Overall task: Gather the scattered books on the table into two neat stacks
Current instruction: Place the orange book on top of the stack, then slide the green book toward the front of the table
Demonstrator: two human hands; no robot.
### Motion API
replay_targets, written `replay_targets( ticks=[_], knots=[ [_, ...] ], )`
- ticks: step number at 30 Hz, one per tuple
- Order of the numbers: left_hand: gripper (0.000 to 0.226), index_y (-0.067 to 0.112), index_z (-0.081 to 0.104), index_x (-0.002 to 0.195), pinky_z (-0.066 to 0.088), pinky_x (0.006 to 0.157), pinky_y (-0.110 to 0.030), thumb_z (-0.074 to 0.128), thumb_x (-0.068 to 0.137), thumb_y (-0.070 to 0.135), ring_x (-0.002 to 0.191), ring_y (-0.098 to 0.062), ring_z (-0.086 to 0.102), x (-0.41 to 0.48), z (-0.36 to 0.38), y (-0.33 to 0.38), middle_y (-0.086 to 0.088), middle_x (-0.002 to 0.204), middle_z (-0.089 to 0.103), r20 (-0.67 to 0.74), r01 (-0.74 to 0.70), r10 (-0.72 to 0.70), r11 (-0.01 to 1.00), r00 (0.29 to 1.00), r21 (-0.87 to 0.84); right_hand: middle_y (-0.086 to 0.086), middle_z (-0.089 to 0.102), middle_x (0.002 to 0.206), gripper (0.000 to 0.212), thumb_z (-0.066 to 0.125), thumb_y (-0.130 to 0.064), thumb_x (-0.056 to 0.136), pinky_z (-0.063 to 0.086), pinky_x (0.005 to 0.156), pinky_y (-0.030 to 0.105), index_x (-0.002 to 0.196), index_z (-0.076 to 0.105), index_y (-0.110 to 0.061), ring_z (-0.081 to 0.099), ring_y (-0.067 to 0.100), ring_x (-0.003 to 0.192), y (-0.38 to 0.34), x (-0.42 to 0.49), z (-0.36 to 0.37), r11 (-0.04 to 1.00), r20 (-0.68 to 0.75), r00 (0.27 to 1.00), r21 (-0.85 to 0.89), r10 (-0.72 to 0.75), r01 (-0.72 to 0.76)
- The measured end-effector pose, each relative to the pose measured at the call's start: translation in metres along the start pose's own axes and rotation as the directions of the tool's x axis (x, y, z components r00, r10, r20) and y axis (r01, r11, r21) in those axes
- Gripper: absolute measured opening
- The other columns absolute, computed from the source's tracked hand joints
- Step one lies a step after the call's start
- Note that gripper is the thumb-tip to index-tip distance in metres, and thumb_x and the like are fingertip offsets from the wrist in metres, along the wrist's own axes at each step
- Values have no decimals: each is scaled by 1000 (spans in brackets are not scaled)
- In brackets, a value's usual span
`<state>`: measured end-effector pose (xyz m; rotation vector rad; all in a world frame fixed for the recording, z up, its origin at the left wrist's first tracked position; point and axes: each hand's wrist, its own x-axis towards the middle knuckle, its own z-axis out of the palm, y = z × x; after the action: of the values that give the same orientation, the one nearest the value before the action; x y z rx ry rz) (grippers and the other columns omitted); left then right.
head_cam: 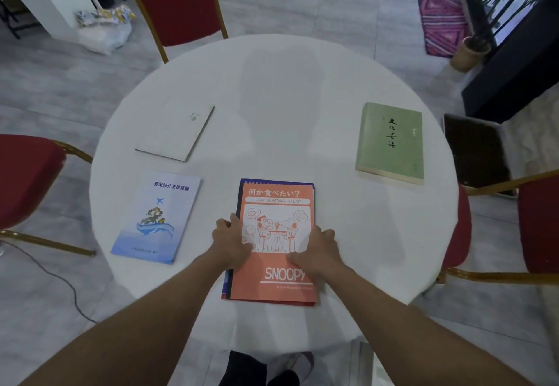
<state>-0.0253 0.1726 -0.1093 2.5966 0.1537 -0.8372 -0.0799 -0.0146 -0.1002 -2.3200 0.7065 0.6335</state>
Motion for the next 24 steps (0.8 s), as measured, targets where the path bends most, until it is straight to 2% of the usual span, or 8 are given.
replay_targets(
  ticks=[3, 6, 13, 15, 17, 20, 22, 24],
  knots=[
    [76, 13, 15, 152, 46, 104, -43, 62, 93, 26, 136, -32, 36, 1, -6, -5, -15, 146, 29, -14, -1, 1, 1000, 1000, 2, 6, 40, 123, 68, 82, -41, 78, 47, 78, 27, 127, 39, -19, 53, 21, 115, -8, 1, 5, 1000, 2, 1000, -5, -14, 14],
    [74, 12, 16, 151, 44, 106, -43, 61, 93, 25, 136, -33, 35, 3, -13, -13, -16, 146, 28, -16, 4, -4, 1000, 1000, 12, 6, 41, 125, 68, 82, -41, 77, 49, 81, 28, 126, 39, -19, 53, 21, 116, -17, 1, 11, 1000, 17, 1000, 1, -23, 23],
    [74, 9, 17, 149, 43, 107, -42, 61, 91, 22, 135, -36, 35, 6, -25, -22, -18, 144, 29, -5, 9, -9, 1000, 1000, 11, 3, 40, 118, 67, 83, -43, 74, 43, 72, 24, 120, 39, -22, 47, 13, 101, -29, 5, 18, 999, 33, 999, 9, -38, 38],
    [74, 8, 18, 149, 43, 107, -41, 61, 91, 21, 136, -33, 33, 7, -27, -20, -17, 145, 27, -4, 5, -5, 1000, 1000, 14, 0, 38, 113, 65, 83, -45, 74, 41, 64, 20, 118, 40, -23, 46, 11, 94, -29, 6, 14, 999, 41, 999, 41, -27, 25],
    [79, 8, 15, 151, 43, 108, -40, 63, 90, 20, 138, -32, 31, 8, -31, -13, -15, 149, 24, -34, -25, 25, 999, 999, 22, -1, 43, 112, 62, 82, -46, 75, 42, 57, 19, 117, 44, -22, 52, 12, 92, -26, 11, 8, 996, 38, 999, 88, -22, 19],
    [81, 10, 18, 150, 44, 105, -38, 67, 88, 26, 136, -29, 32, 13, -40, 5, -13, 148, 26, -118, -121, 125, 992, 985, 40, 5, 51, 127, 63, 76, -50, 79, 50, 71, 24, 127, 49, -17, 59, 19, 105, -20, 18, -7, 990, -7, 999, 134, -41, 42],
    [69, 12, 29, 144, 43, 104, -37, 66, 88, 27, 134, -28, 36, 21, -46, 25, -11, 145, 34, -152, -192, 199, 980, 968, 59, 7, 46, 140, 79, 72, -54, 82, 49, 89, 31, 143, 42, -15, 54, 24, 124, -17, 25, -22, 986, -62, 998, 166, -19, 29],
    [63, 10, 33, 142, 41, 107, -39, 64, 90, 27, 137, -30, 35, 30, -49, 51, -13, 147, 35, -138, -253, 260, 965, 956, 64, 9, 44, 146, 83, 70, -55, 83, 45, 102, 37, 148, 39, -15, 50, 27, 131, -13, 33, -39, 980, -122, 993, 199, -1, 25]
  ],
)
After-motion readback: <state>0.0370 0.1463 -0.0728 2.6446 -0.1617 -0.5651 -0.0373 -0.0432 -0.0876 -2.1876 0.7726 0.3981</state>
